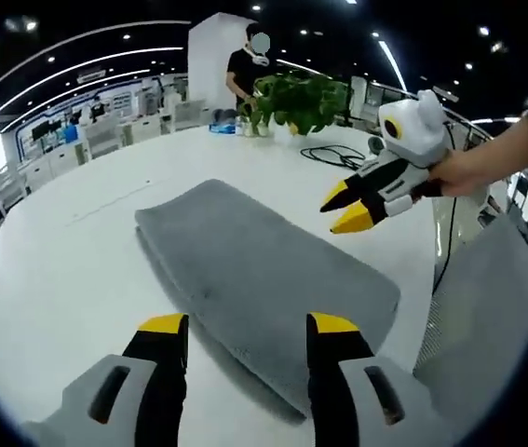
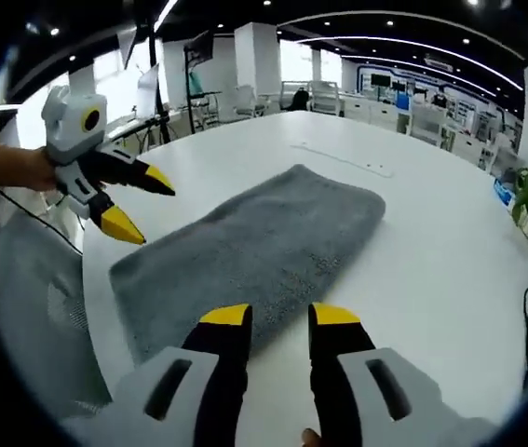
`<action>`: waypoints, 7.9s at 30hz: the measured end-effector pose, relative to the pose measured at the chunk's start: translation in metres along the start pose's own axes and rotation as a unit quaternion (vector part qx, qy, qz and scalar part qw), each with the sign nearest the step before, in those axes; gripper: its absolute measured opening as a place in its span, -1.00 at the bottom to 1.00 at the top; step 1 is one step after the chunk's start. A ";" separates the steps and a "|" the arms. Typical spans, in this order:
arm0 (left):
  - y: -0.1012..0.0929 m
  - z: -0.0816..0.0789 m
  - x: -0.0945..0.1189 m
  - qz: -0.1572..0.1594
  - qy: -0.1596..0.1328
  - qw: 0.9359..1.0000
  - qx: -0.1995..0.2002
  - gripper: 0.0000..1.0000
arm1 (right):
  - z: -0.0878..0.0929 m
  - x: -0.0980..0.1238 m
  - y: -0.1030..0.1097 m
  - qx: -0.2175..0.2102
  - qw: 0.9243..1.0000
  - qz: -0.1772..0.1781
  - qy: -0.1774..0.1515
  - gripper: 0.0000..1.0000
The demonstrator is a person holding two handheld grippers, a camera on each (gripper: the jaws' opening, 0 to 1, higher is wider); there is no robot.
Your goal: Fold the towel on the table until its edges align and the towel forms a compact rectangular stack.
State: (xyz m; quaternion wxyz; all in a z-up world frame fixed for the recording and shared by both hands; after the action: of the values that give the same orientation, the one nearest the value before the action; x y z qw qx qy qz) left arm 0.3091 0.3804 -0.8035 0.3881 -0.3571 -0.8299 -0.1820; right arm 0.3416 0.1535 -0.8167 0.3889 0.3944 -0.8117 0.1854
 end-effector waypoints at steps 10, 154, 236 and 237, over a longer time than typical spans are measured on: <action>-0.031 -0.004 0.003 0.071 0.019 0.993 -0.089 0.00 | 0.001 0.007 0.032 0.093 0.995 -0.018 0.021 -0.52; -0.077 -0.043 0.116 0.044 -0.067 0.983 -0.163 -0.85 | -0.026 0.131 0.103 0.080 0.981 -0.164 -0.066 -0.89; 0.044 -0.056 -0.045 0.133 0.017 0.990 -0.033 -0.85 | -0.060 -0.006 -0.035 -0.044 0.980 -0.194 0.009 -0.90; 0.046 -0.055 -0.049 0.134 0.019 0.990 -0.028 -0.85 | -0.060 -0.010 -0.037 -0.045 0.980 -0.195 0.012 -0.90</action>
State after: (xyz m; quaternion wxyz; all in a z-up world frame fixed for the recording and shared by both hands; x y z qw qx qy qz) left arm 0.3926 0.3577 -0.8052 0.4146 -0.4723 -0.7616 -0.1583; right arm 0.4034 0.1714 -0.7868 0.4445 0.5248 -0.7222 0.0737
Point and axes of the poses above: the point that each gripper's makers call its tool centre point, and the gripper's own axes: x roughly backward along the fingers, y roughly to its left, z roughly out of its underside, the point moved 8 cm from there along x, roughly backward along the fingers, and after that the axes turned 12 degrees about y, right-handed, at the moved point
